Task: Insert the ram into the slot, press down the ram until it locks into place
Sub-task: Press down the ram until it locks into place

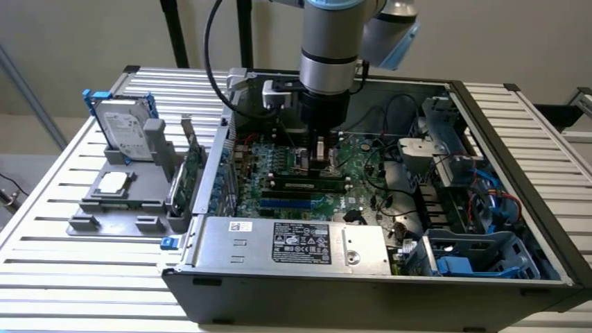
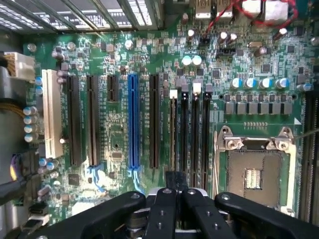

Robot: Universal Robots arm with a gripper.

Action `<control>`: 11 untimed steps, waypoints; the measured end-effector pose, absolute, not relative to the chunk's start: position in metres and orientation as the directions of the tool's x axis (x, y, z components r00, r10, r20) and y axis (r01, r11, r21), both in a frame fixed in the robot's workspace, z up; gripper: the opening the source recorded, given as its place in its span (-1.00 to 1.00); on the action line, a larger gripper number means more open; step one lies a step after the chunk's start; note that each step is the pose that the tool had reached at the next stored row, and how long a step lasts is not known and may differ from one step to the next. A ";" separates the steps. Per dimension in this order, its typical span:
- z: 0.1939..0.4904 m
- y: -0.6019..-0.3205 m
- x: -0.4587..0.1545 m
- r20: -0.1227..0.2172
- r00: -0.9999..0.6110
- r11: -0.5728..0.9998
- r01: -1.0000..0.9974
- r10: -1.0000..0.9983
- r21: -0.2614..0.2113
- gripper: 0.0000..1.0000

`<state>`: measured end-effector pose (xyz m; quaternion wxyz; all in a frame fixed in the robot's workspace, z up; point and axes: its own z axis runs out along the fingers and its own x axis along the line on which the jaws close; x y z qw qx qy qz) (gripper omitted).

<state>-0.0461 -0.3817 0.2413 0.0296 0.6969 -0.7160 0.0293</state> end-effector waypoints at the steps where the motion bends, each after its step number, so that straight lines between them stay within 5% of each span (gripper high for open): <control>1: 0.246 -0.382 -0.046 0.083 -0.027 0.027 -1.000 -0.996 -0.001 -0.79; 11: 0.253 -0.382 -0.046 0.083 -0.026 0.027 -1.000 -0.996 0.004 -0.79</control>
